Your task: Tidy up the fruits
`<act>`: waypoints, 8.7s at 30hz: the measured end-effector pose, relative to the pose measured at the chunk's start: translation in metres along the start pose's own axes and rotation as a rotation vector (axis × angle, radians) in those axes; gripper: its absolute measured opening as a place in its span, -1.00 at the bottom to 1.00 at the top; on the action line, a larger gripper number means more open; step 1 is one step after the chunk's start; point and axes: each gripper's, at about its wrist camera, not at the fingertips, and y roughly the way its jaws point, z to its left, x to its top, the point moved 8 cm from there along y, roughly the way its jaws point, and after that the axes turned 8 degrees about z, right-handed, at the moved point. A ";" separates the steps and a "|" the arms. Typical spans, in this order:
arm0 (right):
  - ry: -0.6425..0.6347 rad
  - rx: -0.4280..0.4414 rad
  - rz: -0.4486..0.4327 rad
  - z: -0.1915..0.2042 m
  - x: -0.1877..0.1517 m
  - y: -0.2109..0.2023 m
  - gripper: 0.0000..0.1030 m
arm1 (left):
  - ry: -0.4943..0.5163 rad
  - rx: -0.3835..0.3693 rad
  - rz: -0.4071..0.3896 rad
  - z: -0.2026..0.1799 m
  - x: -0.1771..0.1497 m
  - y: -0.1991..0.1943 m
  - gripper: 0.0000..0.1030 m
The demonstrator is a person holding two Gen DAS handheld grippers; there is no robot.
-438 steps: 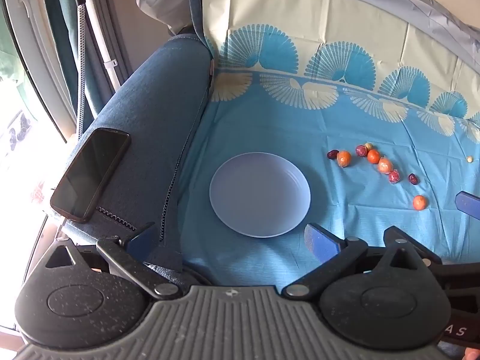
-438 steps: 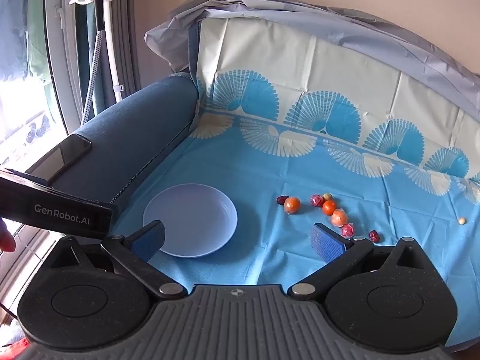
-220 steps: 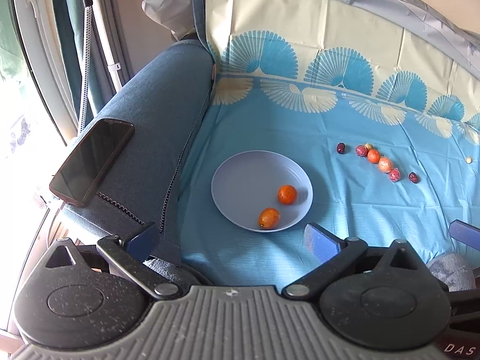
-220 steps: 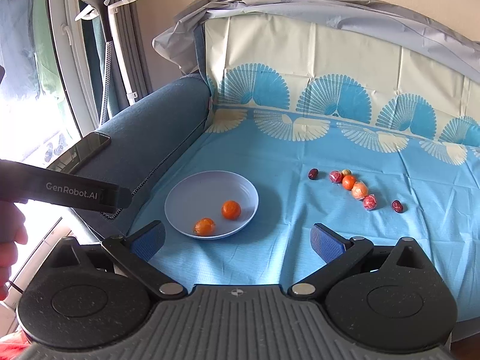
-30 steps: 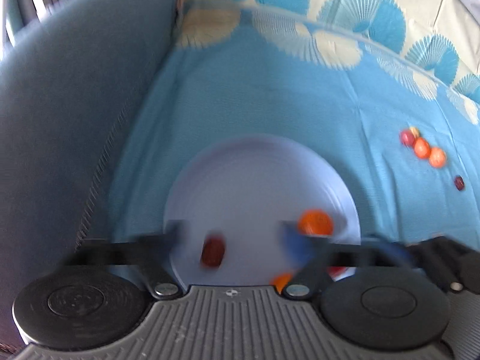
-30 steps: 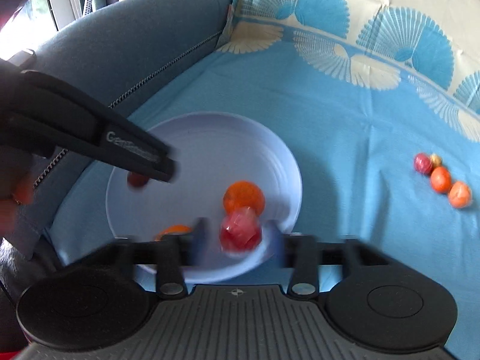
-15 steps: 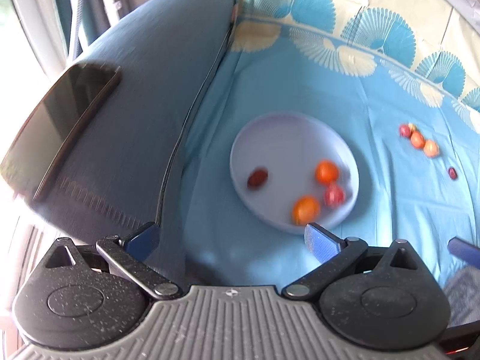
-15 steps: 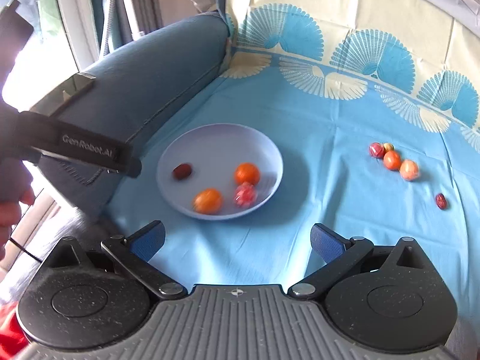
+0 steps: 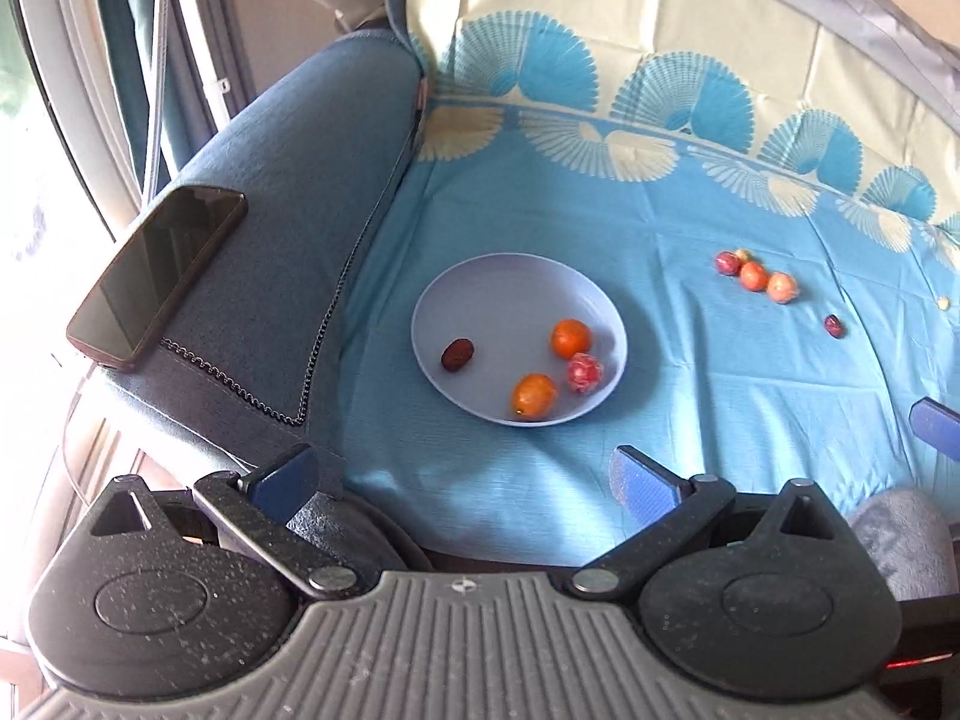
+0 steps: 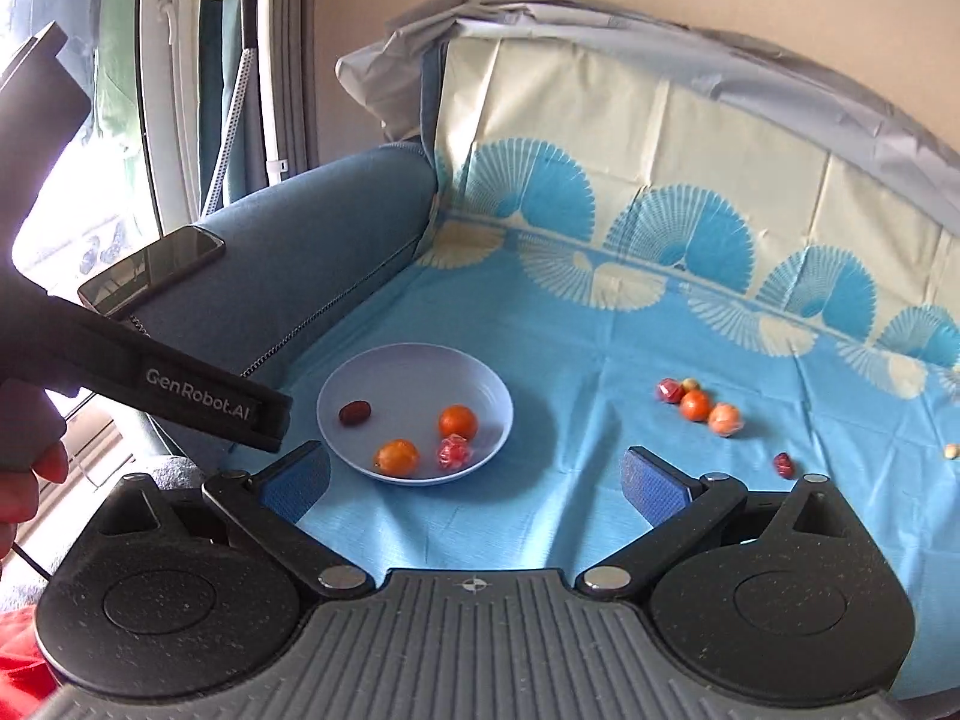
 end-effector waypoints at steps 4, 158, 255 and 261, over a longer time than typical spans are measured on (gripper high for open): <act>0.006 -0.019 -0.016 -0.004 -0.005 -0.014 0.99 | 0.020 0.009 -0.023 -0.008 -0.007 -0.011 0.99; 0.035 0.206 -0.027 0.018 0.016 -0.028 -0.45 | -0.130 -0.168 -0.113 0.021 -0.007 -0.047 -0.20; -0.005 0.116 0.040 0.025 0.013 0.010 0.98 | -0.005 -0.052 -0.212 0.017 -0.001 -0.035 0.99; 0.010 0.112 0.015 0.020 0.011 0.001 0.98 | 0.013 -0.037 -0.222 0.012 -0.005 -0.040 0.99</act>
